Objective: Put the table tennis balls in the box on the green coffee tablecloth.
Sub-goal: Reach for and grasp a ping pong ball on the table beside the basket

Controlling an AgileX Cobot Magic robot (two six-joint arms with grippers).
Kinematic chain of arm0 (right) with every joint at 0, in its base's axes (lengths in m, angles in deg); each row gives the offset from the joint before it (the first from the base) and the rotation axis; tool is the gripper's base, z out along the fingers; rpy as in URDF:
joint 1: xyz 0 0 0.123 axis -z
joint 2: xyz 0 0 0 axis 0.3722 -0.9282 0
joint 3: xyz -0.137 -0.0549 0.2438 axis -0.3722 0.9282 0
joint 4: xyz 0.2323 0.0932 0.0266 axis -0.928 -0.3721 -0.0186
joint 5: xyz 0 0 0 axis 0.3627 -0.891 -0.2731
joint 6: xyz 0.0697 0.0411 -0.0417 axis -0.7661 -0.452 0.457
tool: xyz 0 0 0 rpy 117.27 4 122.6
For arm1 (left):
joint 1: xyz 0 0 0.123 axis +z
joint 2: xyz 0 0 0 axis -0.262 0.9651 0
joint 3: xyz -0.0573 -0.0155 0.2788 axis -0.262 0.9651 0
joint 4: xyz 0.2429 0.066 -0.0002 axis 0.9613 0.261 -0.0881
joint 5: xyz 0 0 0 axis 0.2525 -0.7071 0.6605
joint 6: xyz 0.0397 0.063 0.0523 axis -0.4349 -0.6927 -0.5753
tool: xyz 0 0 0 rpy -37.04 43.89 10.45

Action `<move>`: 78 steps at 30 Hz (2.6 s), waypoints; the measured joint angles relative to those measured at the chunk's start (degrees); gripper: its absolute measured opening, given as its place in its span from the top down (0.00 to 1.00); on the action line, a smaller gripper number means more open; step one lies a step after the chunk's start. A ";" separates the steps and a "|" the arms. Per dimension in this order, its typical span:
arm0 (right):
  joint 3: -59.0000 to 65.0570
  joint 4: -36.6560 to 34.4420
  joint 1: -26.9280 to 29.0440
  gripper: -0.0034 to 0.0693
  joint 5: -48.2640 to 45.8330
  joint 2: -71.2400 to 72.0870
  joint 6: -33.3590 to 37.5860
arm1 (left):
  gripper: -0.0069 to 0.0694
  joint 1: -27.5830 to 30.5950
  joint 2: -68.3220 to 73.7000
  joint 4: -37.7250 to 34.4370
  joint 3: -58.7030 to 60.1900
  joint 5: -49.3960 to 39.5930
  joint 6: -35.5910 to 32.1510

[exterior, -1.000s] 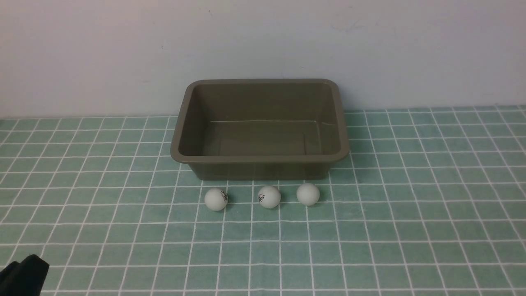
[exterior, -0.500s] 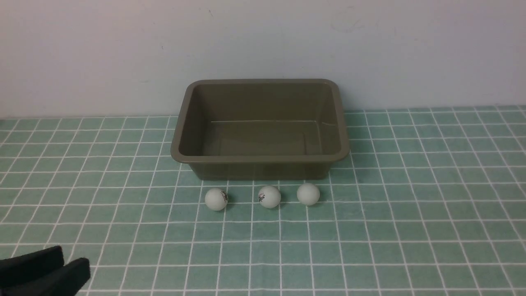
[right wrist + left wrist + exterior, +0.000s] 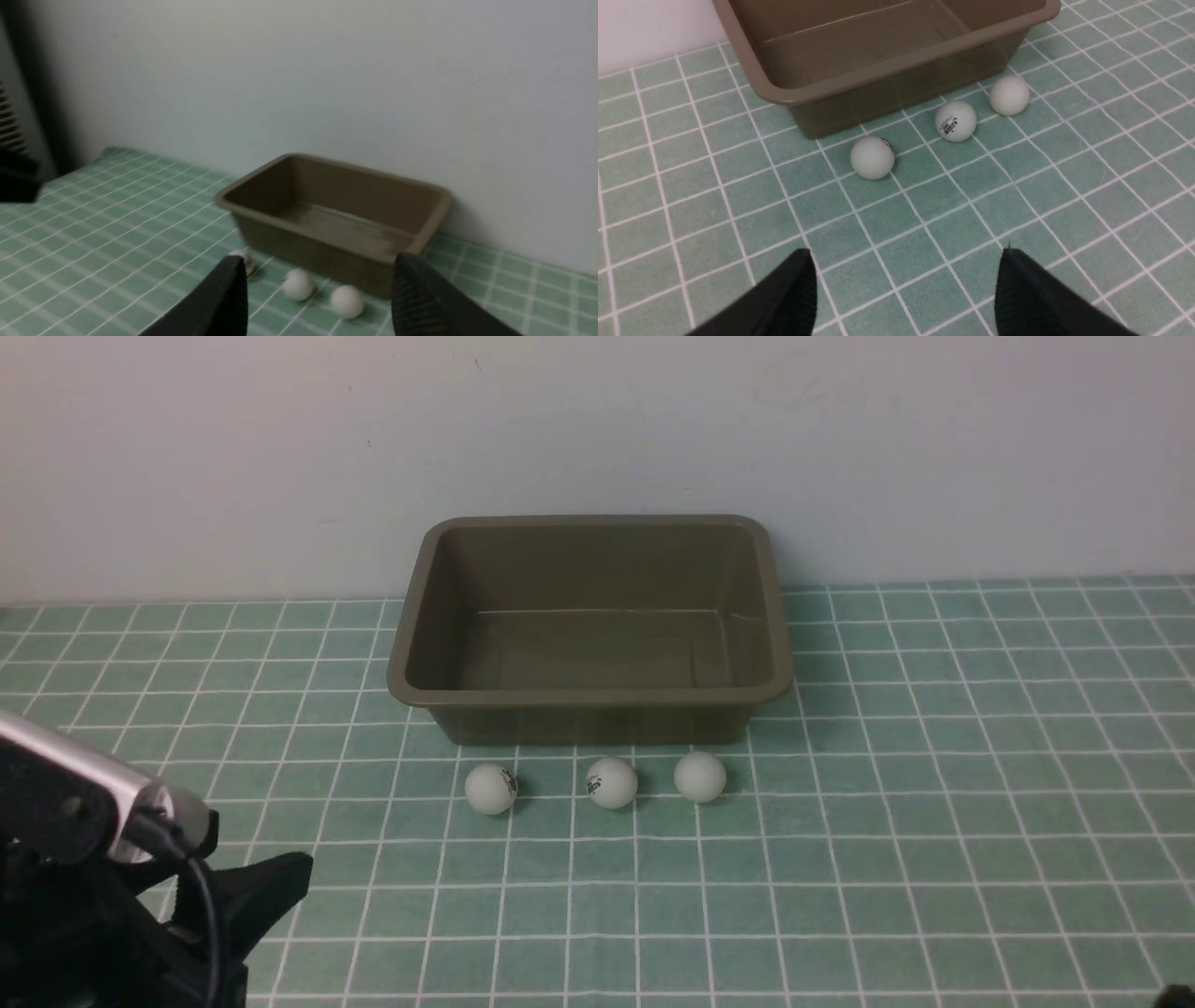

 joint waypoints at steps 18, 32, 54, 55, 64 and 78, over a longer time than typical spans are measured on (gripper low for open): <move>-0.02 -4.27 0.00 0.42 0.86 -29.91 25.91 | 0.29 -0.19 26.28 -15.39 -12.32 1.05 -15.66; -0.02 -6.54 0.00 0.42 5.49 -30.80 28.53 | 0.29 -7.65 57.42 -17.61 -24.17 8.23 -18.33; -0.02 -6.60 0.00 0.42 7.52 -30.81 30.26 | 0.29 -13.44 64.50 -25.93 -25.86 21.13 -18.98; -0.02 -6.60 0.00 0.42 7.56 -30.81 30.26 | 0.29 -13.44 65.19 -25.93 -26.51 21.13 -19.04; -0.02 -6.60 0.00 0.42 7.59 -30.81 30.26 | 0.29 -13.44 68.68 -25.99 -30.25 20.76 -19.55; -0.02 -6.65 0.00 0.42 8.89 -30.81 30.26 | 0.34 -13.44 71.03 -25.99 -30.25 19.36 -20.54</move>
